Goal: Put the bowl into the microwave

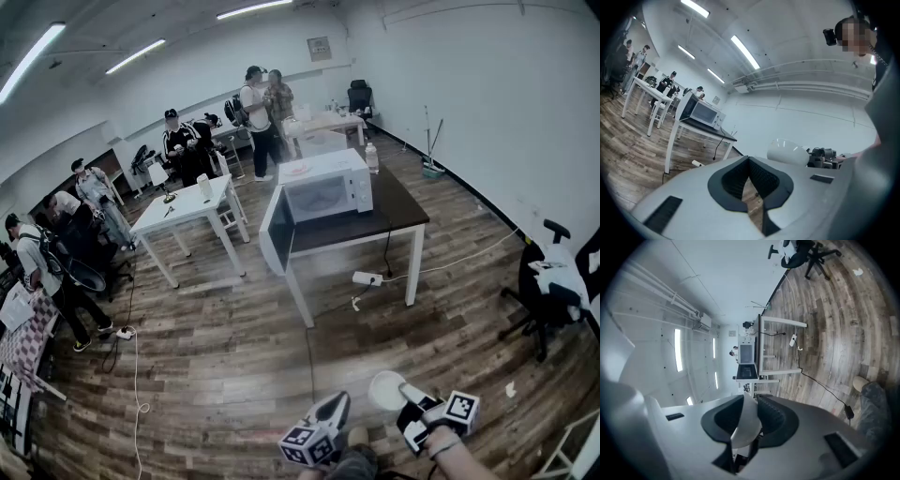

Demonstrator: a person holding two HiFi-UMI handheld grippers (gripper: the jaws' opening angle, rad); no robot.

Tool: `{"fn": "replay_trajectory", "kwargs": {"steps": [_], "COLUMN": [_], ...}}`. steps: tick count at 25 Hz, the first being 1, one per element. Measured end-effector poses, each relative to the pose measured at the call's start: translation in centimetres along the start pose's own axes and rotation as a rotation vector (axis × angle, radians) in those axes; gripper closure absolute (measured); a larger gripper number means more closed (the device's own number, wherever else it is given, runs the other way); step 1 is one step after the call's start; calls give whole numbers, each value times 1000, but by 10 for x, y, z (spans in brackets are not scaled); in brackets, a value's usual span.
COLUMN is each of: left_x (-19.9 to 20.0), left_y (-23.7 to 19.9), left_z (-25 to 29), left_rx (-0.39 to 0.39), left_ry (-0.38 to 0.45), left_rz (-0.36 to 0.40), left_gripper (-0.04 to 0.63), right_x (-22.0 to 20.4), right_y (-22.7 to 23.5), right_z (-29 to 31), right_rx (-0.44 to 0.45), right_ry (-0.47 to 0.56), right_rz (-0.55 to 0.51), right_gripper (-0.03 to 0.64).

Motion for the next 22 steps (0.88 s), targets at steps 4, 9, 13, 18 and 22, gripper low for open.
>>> {"fn": "replay_trajectory", "kwargs": {"steps": [4, 9, 13, 18, 22], "left_x": [23, 47, 70, 96, 120], "left_y": [-18, -46, -66, -93, -115], "left_z": [31, 63, 86, 113, 135], "left_rx": [-9, -4, -7, -14, -32], "left_ry": [14, 14, 15, 15, 32], "left_rz": [23, 8, 2, -3, 15], "left_gripper": [595, 595, 595, 595, 595], "right_x": [29, 57, 81, 104, 122], "right_y": [-4, -13, -23, -27, -38], "right_z": [27, 63, 92, 127, 153], "right_rx": [8, 1, 9, 13, 27], "right_ry": [0, -8, -14, -25, -9], "right_rz": [-31, -34, -51, -21, -10], "right_gripper": [526, 526, 526, 526, 526]}}
Point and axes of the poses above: the fingertips, and each gripper's own axes: z forward along the fingers, y to its right, x out of its top, the point moved 5 cm from there along -z, backward along the fingers, and after that the axes turned 11 degrees about -y, right-handed, at the moved point
